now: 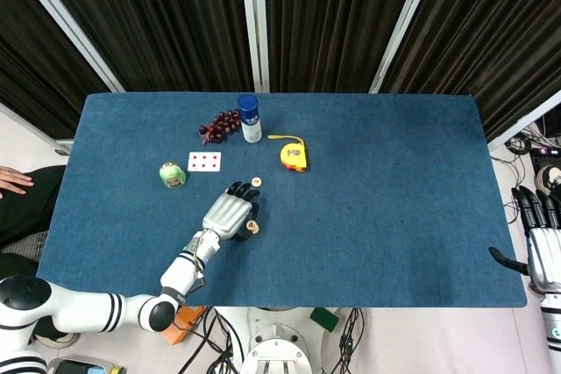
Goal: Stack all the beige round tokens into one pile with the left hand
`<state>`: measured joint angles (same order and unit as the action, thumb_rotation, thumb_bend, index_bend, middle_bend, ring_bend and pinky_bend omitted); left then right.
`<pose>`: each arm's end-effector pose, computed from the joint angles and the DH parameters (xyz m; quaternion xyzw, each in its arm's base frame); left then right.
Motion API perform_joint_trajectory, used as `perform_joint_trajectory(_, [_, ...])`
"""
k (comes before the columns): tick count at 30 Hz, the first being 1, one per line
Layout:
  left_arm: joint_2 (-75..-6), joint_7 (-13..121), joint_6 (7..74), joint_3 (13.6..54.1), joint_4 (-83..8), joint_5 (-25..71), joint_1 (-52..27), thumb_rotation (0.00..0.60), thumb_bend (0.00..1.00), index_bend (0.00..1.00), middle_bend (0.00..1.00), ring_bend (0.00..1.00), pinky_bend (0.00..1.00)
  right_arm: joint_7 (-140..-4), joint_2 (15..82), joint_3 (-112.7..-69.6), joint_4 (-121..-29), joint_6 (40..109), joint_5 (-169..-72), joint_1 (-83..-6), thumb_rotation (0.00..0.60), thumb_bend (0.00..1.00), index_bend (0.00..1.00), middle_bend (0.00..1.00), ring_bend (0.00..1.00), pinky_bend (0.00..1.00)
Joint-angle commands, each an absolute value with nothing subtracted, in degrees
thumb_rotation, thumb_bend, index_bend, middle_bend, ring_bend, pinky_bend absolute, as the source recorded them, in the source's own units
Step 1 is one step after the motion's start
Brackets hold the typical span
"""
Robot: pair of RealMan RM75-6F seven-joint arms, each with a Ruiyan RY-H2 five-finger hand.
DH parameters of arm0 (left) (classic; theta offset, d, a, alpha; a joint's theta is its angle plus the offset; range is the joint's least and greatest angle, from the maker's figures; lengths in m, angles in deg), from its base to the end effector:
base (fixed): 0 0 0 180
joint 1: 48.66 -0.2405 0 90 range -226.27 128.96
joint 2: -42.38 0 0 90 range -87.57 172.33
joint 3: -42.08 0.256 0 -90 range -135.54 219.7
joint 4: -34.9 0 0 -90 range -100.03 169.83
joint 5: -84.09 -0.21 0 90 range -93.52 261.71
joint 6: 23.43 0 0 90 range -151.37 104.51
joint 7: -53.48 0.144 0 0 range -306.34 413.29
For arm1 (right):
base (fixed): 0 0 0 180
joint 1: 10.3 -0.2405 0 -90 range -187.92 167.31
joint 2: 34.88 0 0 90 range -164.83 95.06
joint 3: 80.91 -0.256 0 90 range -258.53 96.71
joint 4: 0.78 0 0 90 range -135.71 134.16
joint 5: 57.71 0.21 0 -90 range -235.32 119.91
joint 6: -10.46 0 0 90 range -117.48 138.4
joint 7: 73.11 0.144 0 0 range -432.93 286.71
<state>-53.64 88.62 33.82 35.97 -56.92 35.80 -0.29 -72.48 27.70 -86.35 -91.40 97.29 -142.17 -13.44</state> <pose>-0.1066 0.3017 -0.0713 -0.7831 -0.3975 -0.3059 0.3676 -0.3218 -0.1810 0.1830 0.5722 -0.3655 0.3872 0.6238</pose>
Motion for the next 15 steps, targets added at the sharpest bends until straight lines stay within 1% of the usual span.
perform_joint_trajectory(1, [-53.57, 88.67, 33.74, 35.98, -57.02, 36.00, -0.24, 0.600, 0.30, 0.46, 0.12, 0.00, 0.00, -72.46, 27.70, -86.36, -91.38, 97.24, -142.17, -13.46, 0.600, 0.20, 0.01, 0.12, 0.00, 0.09])
perform_joint_trajectory(11, [-53.13, 88.93, 33.60, 36.31, -57.64, 36.25, -0.18, 0.600, 0.29, 0.44, 0.11, 0.00, 0.00, -72.37, 27.76, -86.38, -91.31, 97.11, -142.11, -13.53, 0.600, 0.20, 0.01, 0.12, 0.00, 0.09])
perform_joint_trajectory(15, [-52.13, 87.53, 34.05, 35.57, -59.17, 35.28, -0.45, 0.600, 0.29, 0.44, 0.11, 0.00, 0.00, -72.39, 27.73, -86.42, -91.29, 97.26, -142.04, -13.44, 0.600, 0.20, 0.01, 0.12, 0.00, 0.09])
